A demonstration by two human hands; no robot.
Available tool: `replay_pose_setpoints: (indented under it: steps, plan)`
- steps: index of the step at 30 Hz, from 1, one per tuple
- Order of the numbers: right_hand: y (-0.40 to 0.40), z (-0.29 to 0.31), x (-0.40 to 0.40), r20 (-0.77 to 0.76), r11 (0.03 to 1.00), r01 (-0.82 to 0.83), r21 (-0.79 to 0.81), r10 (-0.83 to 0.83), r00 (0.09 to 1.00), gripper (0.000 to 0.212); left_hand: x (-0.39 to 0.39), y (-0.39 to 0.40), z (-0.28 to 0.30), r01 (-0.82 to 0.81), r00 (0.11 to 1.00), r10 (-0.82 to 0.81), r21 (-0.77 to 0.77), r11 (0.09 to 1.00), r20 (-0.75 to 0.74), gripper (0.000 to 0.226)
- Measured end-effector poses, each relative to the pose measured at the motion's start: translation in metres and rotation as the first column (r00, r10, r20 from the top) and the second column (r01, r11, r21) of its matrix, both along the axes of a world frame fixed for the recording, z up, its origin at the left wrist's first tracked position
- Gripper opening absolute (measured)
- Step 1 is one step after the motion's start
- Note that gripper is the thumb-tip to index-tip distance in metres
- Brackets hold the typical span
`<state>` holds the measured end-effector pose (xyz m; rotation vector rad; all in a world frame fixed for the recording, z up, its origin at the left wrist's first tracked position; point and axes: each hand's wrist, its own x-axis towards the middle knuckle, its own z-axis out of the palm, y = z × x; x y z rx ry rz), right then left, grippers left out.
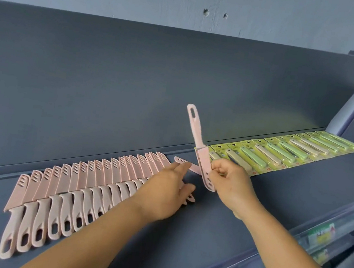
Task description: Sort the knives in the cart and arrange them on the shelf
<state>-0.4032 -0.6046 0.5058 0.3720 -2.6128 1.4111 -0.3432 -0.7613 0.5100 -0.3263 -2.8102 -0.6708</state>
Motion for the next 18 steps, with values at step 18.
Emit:
replay_pose_setpoints:
  steps: [18]
  plan:
    - [0.041,0.046,0.020,0.437,0.672,-0.021,-0.741,0.505,0.744,0.054,-0.013,-0.002,0.033,0.019,0.940,-0.023,-0.013,1.000,-0.340,0.029]
